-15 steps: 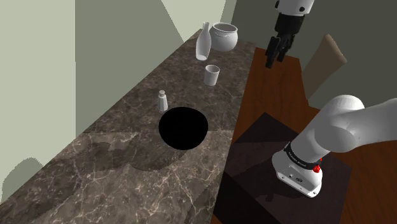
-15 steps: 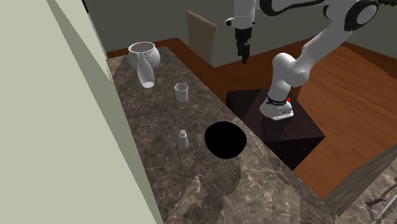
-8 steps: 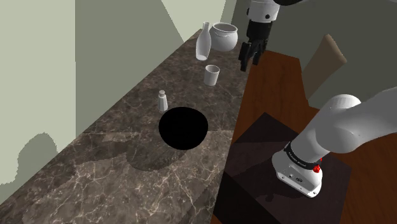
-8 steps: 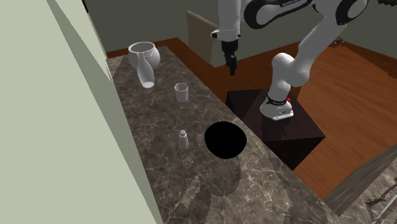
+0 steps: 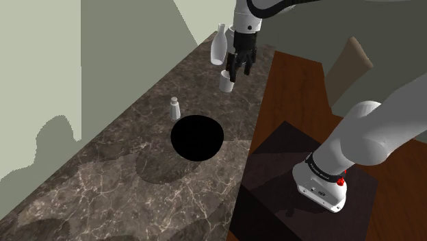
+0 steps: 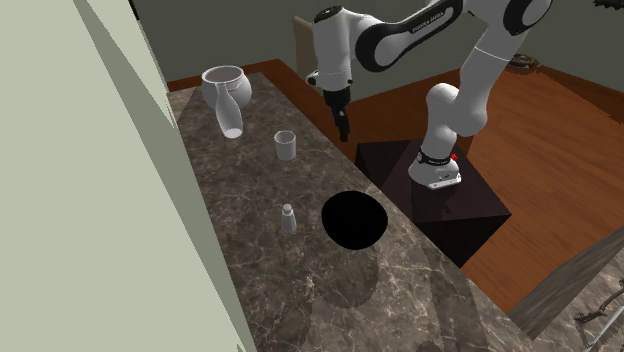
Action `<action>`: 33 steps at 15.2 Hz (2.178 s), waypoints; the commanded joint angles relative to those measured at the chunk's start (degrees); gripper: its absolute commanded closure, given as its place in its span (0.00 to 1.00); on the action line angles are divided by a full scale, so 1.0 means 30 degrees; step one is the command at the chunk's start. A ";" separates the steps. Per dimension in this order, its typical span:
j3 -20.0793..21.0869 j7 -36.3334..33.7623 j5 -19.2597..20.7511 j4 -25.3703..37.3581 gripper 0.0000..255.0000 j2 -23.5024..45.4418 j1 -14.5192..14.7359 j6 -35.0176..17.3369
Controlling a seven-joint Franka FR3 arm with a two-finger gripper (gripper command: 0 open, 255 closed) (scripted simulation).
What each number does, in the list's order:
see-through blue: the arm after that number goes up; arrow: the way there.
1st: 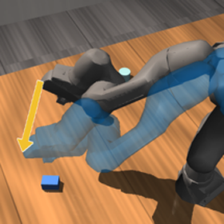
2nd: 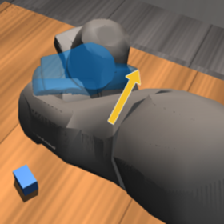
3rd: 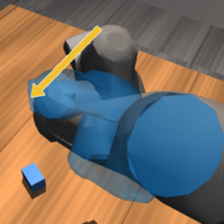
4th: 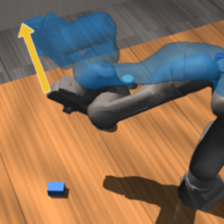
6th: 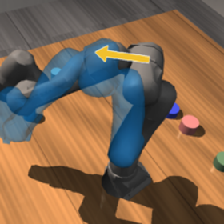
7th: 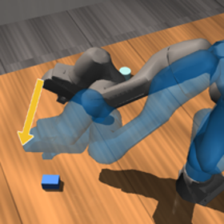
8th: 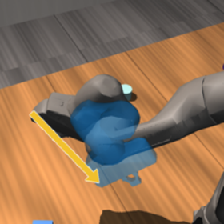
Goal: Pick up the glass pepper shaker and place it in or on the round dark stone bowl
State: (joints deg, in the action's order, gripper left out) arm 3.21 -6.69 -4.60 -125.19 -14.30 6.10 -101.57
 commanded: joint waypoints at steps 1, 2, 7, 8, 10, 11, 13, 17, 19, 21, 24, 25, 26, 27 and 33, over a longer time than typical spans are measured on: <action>0.0284 -0.0275 -0.0095 0.0990 0.00 0.1504 0.0205 -0.0478; 0.0409 -0.0397 -0.0116 0.1497 0.00 0.2211 0.0298 -0.0657; 0.0953 -0.1021 -0.0067 0.4385 0.00 0.5788 0.0791 -0.1242; 0.1048 -0.1148 -0.0030 0.5038 0.00 0.6514 0.0895 -0.1294; 0.1219 -0.1399 0.0067 0.6426 0.00 0.7983 0.1118 -0.1330; 0.1295 -0.1524 0.0126 0.7164 0.00 0.8727 0.1237 -0.1313; 0.1430 -0.1767 0.0260 0.8738 0.00 1.0239 0.1489 -0.1205; 0.1625 -0.2221 0.0572 1.2362 0.00 1.3410 0.2069 -0.0657; 0.1689 -0.2424 0.0740 1.4492 0.00 1.5114 0.2402 -0.0184; 0.1715 -0.2548 0.0852 1.6078 0.00 1.6321 0.2646 0.0226; 0.1715 -0.2537 0.0842 1.5296 0.00 1.6312 0.2664 -0.0548; 0.1716 -0.2535 0.0841 1.5065 0.00 1.6327 0.2670 -0.0796; 0.1717 -0.2532 0.0839 1.4830 0.00 1.6342 0.2677 -0.1045; 0.1718 -0.2530 0.0839 1.4603 0.00 1.6361 0.2684 -0.1292; 0.1720 -0.2528 0.0838 1.4260 0.00 1.6401 0.2697 -0.1676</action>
State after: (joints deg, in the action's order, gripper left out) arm 8.37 -14.29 -2.08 -82.40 34.89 14.20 -106.56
